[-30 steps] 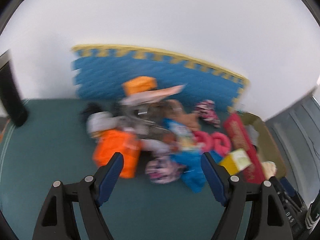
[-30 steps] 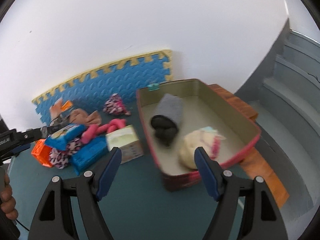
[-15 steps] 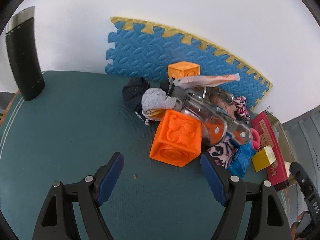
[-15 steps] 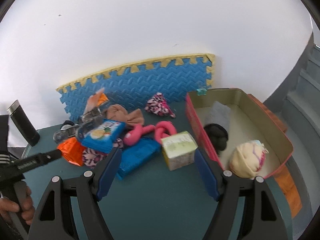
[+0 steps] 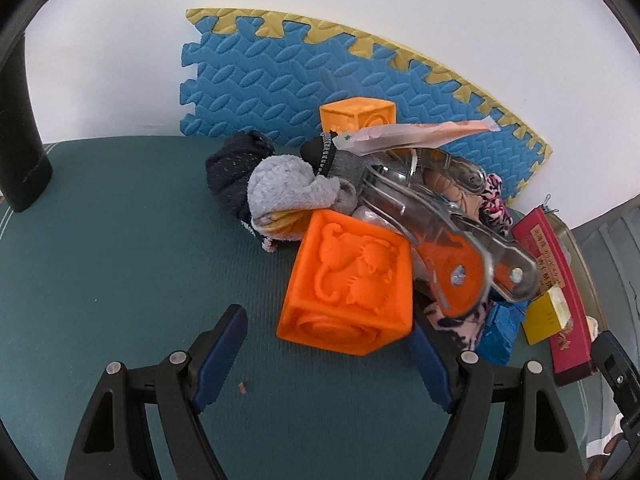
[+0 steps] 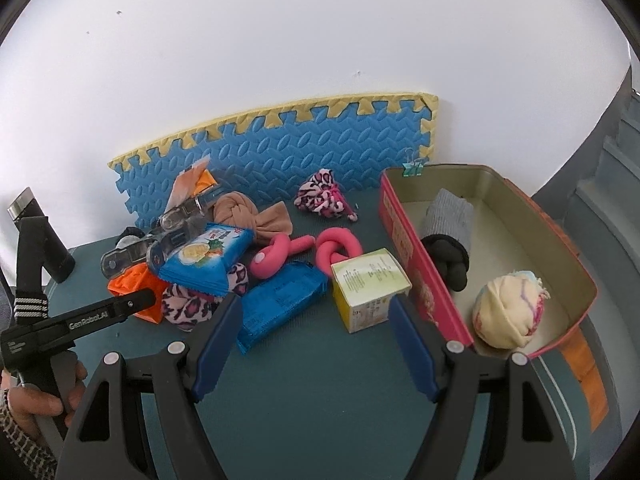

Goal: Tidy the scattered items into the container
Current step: 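Grasp the orange rubber cube from the pile with the left tool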

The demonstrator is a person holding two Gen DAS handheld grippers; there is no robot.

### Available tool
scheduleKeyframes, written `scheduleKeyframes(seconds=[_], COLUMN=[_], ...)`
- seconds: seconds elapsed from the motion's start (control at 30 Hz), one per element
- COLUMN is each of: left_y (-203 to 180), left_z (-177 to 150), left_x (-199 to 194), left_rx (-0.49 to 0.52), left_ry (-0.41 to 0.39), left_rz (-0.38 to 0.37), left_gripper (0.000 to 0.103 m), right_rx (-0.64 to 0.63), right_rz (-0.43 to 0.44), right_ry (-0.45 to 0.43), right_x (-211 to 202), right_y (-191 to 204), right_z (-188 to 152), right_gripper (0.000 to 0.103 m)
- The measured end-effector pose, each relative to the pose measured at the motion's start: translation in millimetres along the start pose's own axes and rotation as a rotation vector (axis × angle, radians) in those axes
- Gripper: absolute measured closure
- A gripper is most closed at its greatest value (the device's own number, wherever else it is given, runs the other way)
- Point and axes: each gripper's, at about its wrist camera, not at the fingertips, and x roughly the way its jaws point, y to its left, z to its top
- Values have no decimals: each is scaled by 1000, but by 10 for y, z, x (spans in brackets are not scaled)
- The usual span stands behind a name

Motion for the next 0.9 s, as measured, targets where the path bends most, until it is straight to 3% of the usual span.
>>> scheduleKeyframes(seconds=[0.5,0.7,0.9], left_y=[-49,-70,-51], left_z=[28,20,-22], left_x=[55,63,20], left_rx=[29,42,43], left_ry=[-3,11,9], left_rz=[52,39,37], left_gripper=[23,43,46], right_rx=[9,3,0], right_rz=[11,10,9], right_ry=[23,24,21], right_x=[83,65,43], right_y=[1,23,30], right_z=[-16,-20,-14], right_gripper=[25,25,25])
